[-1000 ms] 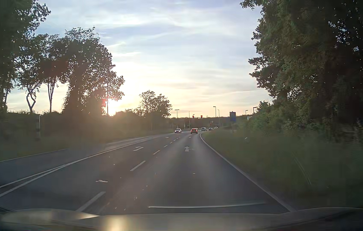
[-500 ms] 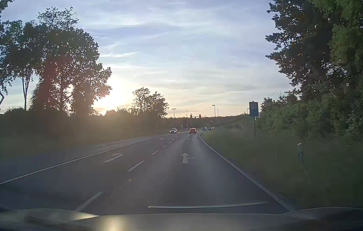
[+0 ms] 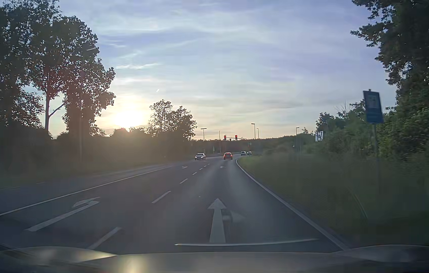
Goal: Follow the waypoints while adhering to traffic rules and regulations
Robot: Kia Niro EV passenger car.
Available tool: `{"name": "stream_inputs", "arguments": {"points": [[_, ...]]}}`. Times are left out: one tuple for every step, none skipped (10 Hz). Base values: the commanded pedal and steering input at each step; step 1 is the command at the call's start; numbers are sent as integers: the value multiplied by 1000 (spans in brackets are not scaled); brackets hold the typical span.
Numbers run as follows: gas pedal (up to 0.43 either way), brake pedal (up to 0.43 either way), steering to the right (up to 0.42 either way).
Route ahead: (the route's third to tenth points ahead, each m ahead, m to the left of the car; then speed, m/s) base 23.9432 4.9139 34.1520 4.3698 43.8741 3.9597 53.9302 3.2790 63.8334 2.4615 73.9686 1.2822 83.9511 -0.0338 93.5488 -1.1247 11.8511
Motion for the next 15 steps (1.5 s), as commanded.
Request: {"name": "stream_inputs", "arguments": {"points": [[0, 91, 2], [0, 104, 2], [0, 116, 2], [0, 122, 2], [0, 128, 2], [0, 128, 2], [0, 140, 2], [0, 146, 2], [0, 146, 2], [0, 146, 2], [0, 152, 2], [0, 152, 2], [0, 152, 2], [0, 159, 2], [0, 159, 2]]}}
